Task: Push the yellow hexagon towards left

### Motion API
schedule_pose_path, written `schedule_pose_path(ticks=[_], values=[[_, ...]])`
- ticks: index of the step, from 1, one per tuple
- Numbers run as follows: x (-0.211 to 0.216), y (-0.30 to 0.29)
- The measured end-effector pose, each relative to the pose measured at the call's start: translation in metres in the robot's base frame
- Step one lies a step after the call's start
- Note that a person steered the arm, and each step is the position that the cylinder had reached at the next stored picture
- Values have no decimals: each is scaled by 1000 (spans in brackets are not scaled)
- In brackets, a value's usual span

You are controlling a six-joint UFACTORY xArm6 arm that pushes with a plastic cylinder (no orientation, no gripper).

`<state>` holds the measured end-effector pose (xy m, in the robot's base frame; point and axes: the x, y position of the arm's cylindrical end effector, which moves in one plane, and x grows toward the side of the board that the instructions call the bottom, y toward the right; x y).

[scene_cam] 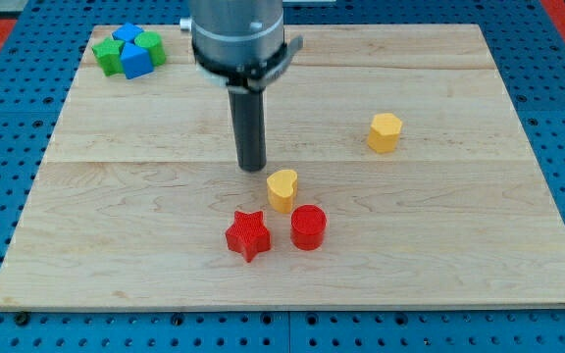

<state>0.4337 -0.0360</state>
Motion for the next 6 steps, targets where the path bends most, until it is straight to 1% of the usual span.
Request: schedule_pose_path(ticks=[1, 2, 3, 4, 5, 6], values=[[17, 29], [55, 16], [45, 64], [37, 195], [-16, 201], [-48, 147]])
